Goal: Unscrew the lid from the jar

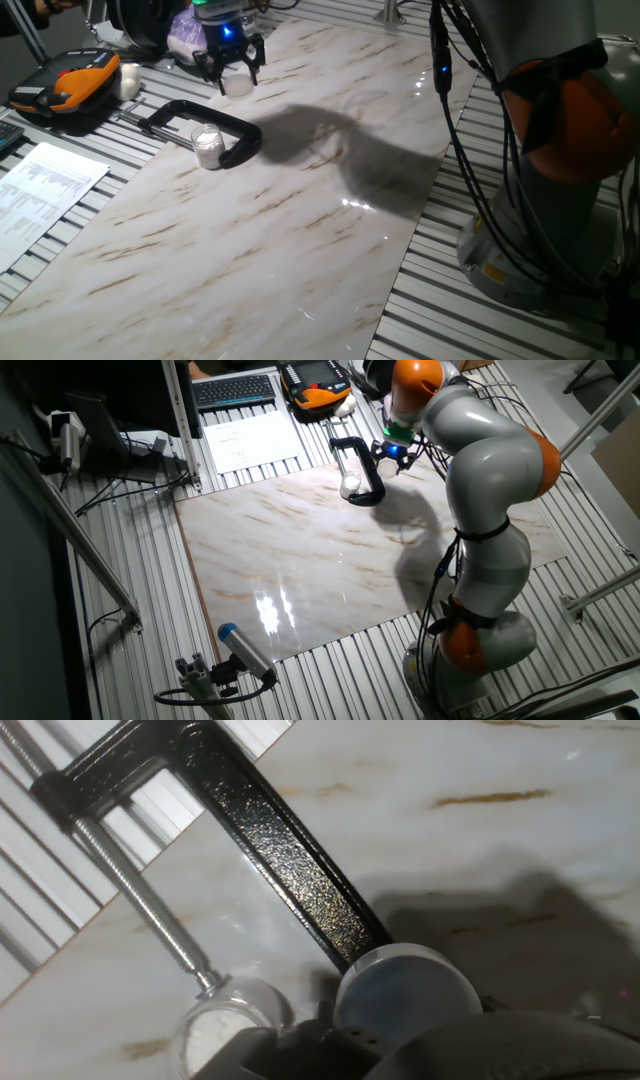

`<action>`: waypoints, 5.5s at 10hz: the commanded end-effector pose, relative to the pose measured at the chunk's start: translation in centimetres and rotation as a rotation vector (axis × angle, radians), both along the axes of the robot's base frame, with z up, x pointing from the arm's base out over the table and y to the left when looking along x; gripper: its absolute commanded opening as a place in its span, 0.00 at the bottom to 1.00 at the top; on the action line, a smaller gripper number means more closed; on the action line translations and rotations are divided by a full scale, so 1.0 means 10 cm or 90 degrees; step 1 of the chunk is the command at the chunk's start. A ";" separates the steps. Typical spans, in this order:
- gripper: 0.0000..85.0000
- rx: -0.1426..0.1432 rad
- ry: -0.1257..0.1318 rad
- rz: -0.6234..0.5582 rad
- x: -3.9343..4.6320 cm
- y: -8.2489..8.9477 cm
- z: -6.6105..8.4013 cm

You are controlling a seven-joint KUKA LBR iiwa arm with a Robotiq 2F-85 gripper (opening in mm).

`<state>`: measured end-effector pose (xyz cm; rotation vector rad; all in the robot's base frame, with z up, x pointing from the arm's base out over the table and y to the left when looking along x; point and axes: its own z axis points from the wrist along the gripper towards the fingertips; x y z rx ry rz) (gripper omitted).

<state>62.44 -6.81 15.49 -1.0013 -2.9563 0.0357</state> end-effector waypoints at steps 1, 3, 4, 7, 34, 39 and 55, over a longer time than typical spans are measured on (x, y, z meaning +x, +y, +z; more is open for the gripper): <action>0.00 0.002 0.001 0.092 -0.005 -0.02 -0.01; 0.00 0.004 0.003 0.133 -0.020 -0.08 0.00; 0.00 -0.005 0.000 0.146 -0.026 -0.10 -0.01; 0.00 -0.002 -0.007 0.174 -0.046 -0.17 -0.07; 0.00 0.021 -0.016 0.283 -0.201 -0.50 -0.60; 0.00 0.021 -0.018 0.282 -0.216 -0.50 -0.72; 0.00 0.020 -0.025 0.275 -0.351 -0.48 -0.99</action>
